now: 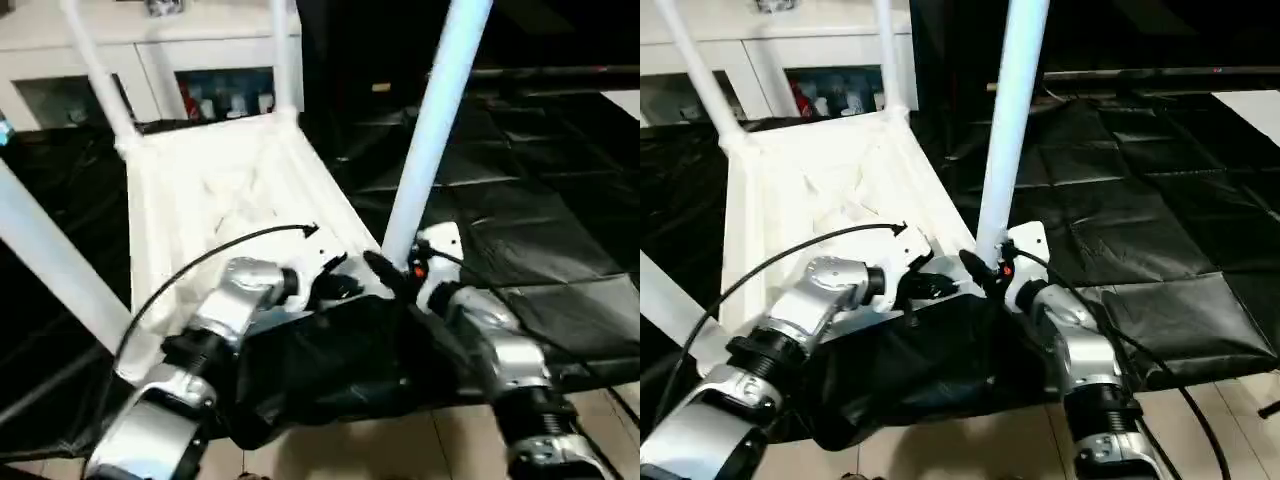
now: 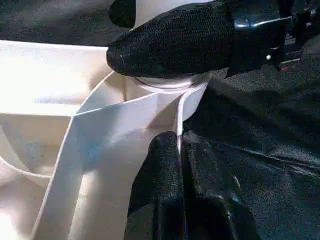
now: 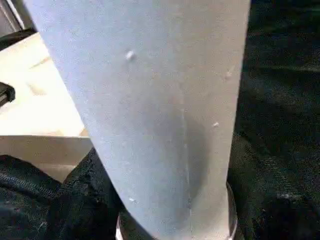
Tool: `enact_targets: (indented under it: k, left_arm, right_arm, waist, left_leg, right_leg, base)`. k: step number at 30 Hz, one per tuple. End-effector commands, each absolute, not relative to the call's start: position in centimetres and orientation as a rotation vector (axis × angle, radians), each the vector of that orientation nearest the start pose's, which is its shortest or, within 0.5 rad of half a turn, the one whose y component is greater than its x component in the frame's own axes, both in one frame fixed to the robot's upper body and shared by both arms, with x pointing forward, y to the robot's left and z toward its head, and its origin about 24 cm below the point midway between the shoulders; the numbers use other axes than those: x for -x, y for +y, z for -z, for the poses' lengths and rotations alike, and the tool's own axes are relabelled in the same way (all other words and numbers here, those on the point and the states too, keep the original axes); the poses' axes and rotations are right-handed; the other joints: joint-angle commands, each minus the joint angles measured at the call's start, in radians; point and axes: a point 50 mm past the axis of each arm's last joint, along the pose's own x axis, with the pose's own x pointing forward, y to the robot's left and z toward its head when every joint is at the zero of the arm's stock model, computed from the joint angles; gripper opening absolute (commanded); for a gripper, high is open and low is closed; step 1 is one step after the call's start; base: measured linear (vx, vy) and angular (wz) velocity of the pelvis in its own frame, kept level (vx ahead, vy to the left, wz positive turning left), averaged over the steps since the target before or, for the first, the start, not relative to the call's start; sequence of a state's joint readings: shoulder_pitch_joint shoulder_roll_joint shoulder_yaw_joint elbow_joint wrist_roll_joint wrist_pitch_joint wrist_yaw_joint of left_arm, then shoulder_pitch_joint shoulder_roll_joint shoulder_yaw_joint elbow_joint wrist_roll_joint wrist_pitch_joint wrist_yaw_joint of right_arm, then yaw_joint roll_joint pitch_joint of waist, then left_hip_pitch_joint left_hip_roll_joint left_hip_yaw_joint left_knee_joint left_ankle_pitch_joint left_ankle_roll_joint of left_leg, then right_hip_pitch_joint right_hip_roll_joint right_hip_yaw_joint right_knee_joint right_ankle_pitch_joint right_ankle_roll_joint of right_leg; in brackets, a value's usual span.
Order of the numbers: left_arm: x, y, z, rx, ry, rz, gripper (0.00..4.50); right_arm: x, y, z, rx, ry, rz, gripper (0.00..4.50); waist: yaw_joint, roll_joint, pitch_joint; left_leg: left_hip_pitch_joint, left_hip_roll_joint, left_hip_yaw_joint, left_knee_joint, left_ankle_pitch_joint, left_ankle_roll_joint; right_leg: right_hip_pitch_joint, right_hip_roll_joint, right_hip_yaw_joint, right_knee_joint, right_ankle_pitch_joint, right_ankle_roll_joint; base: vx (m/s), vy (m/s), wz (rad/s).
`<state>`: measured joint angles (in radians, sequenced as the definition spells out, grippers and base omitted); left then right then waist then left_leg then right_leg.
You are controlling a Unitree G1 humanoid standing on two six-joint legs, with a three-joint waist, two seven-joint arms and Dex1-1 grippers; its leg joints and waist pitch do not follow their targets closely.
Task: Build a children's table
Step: Rotate leg to tighten
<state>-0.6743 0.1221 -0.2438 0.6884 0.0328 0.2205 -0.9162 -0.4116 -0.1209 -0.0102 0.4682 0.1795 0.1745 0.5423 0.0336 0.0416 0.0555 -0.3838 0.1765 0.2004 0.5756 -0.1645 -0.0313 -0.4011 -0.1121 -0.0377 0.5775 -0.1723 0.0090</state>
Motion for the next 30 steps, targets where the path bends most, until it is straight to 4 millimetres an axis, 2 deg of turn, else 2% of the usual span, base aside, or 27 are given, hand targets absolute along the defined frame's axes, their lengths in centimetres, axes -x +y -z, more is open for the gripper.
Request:
enact_targets:
  k: [1, 2, 5, 7, 8, 9, 12, 15, 19, 21, 23, 25, 27, 29, 30]
  left_arm:
    - [-32.8, 4.7, -5.5, -0.166, 0.356, 1.202, 0.0]
    - [-32.5, 4.9, -5.5, -0.17, 0.359, 1.243, 0.0]
    - [-32.1, 5.3, -5.5, -0.181, 0.366, 1.307, 0.0]
    - [-31.7, 5.7, -5.5, -0.189, 0.369, 1.36, 0.0]
    - [-31.2, 6.2, -5.5, -0.197, 0.373, 1.423, 0.0]
    - [-31.1, 6.4, -5.6, -0.198, 0.374, 1.441, 0.0]
    - [-30.5, 7.3, -5.6, -0.219, 0.396, 1.52, 0.0]
    - [-30.2, 8.2, -5.6, -0.231, 0.419, 1.566, 0.0]
    - [-30.1, 9.2, -5.7, -0.243, 0.433, 1.59, 0.0]
    - [-30.0, 9.5, -5.7, -0.242, 0.44, 1.602, 0.0]
    - [-30.0, 9.6, -5.7, -0.244, 0.443, 1.605, 0.0]
    - [-30.0, 9.7, -5.8, -0.244, 0.444, 1.606, 0.0]
    - [-30.0, 9.7, -5.8, -0.245, 0.441, 1.602, 0.0]
    - [-30.0, 9.7, -5.8, -0.244, 0.437, 1.595, 0.0]
    - [-30.2, 9.5, -5.8, -0.245, 0.427, 1.571, 0.0]
  right_arm:
    - [-30.1, -8.9, -2.4, -0.199, 0.296, -0.827, 3.2]
    - [-29.8, -9.2, -2.8, -0.18, 0.286, -0.898, 3.2]
    - [-29.4, -9.9, -3.3, -0.133, 0.282, -0.987, 3.64]
    - [-29.2, -10.8, -3.5, -0.102, 0.29, -1.036, 3.64]
    - [-28.8, -11.9, -3.9, -0.082, 0.306, -1.106, 3.64]
    - [-28.7, -12.2, -4.0, -0.081, 0.313, -1.129, 3.64]
    - [-28.2, -13.8, -4.8, -0.025, 0.321, -1.211, 3.64]
    - [-28.1, -15.0, -5.3, 0.003, 0.329, -1.249, 3.64]
    - [-28.3, -16.0, -5.5, 0.033, 0.347, -1.25, 3.64]
    - [-28.3, -16.2, -5.6, 0.033, 0.349, -1.25, 3.64]
    - [-28.3, -16.2, -5.7, 0.028, 0.351, -1.256, 3.38]
    - [-28.3, -16.1, -5.7, 0.023, 0.351, -1.261, 3.38]
    - [-28.2, -15.9, -5.7, 0.005, 0.353, -1.275, 3.08]
    - [-28.1, -15.7, -5.6, -0.01, 0.356, -1.285, 2.99]
    - [-28.0, -15.4, -5.4, -0.023, 0.358, -1.286, 2.89]
  waist:
    - [0.002, -0.018, -0.058]
    - [0.002, -0.019, -0.058]
    - [0.005, -0.018, -0.064]
    - [0.008, -0.018, -0.066]
    - [0.009, -0.019, -0.067]
    - [0.013, -0.019, -0.07]
    - [0.024, -0.015, -0.069]
    - [0.035, -0.015, -0.066]
    - [0.04, -0.012, -0.063]
    - [0.04, -0.014, -0.062]
    - [0.039, -0.014, -0.063]
    - [0.04, -0.016, -0.064]
    - [0.041, -0.02, -0.065]
    - [0.041, -0.018, -0.065]
    - [0.042, -0.024, -0.064]
  left_leg:
    - [0.016, 0.042, -0.021, -0.078, -0.323, 0.034]
    - [0.015, 0.041, -0.022, -0.078, -0.32, 0.04]
    - [0.013, 0.042, -0.02, -0.072, -0.267, 0.064]
    - [0.013, 0.043, -0.018, -0.068, -0.229, 0.083]
    - [0.01, 0.043, -0.017, -0.065, -0.205, 0.099]
    - [0.011, 0.043, -0.015, -0.06, -0.177, 0.116]
    - [0.011, 0.047, -0.011, -0.057, -0.149, 0.14]
    - [0.016, 0.05, -0.011, -0.06, -0.185, 0.12]
    - [0.02, 0.052, -0.014, -0.067, -0.226, 0.084]
    - [0.019, 0.051, -0.014, -0.068, -0.237, 0.072]
    - [0.018, 0.05, -0.014, -0.068, -0.237, 0.071]
    - [0.018, 0.05, -0.013, -0.065, -0.226, 0.076]
    - [0.015, 0.049, -0.013, -0.063, -0.198, 0.087]
    - [0.015, 0.049, -0.013, -0.062, -0.191, 0.092]
    - [0.014, 0.049, -0.013, -0.062, -0.189, 0.094]
  right_leg:
    - [0.031, -0.03, 0.022, -0.077, -0.327, -0.185]
    - [0.033, -0.029, 0.022, -0.076, -0.317, -0.186]
    - [0.038, -0.029, 0.021, -0.066, -0.234, -0.21]
    - [0.041, -0.03, 0.021, -0.061, -0.178, -0.229]
    - [0.044, -0.031, 0.019, -0.057, -0.146, -0.242]
    - [0.047, -0.03, 0.018, -0.051, -0.111, -0.253]
    - [0.045, -0.027, 0.015, -0.045, -0.076, -0.277]
    - [0.039, -0.028, 0.016, -0.05, -0.139, -0.275]
    - [0.036, -0.027, 0.018, -0.055, -0.199, -0.256]
    - [0.037, -0.029, 0.02, -0.055, -0.208, -0.251]
    - [0.037, -0.028, 0.02, -0.054, -0.202, -0.25]
    - [0.037, -0.03, 0.02, -0.053, -0.188, -0.252]
    - [0.039, -0.03, 0.019, -0.049, -0.163, -0.257]
    - [0.039, -0.03, 0.018, -0.05, -0.164, -0.259]
    - [0.039, -0.03, 0.018, -0.05, -0.17, -0.256]
  base:
    - [0.0, 0.0, 0.0]
    - [0.0, 0.0, 0.0]
    - [0.0, 0.0, 0.0]
    - [0.0, 0.0, 0.0]
    - [0.0, 0.0, 0.0]
    - [0.0, 0.0, 0.0]
    - [0.0, 0.0, 0.0]
    - [0.0, 0.0, 0.0]
    - [0.0, 0.0, 0.0]
    - [0.0, 0.0, 0.0]
    - [0.0, 0.0, 0.0]
    - [0.0, 0.0, 0.0]
    - [0.0, 0.0, 0.0]
    - [0.0, 0.0, 0.0]
    - [0.0, 0.0, 0.0]
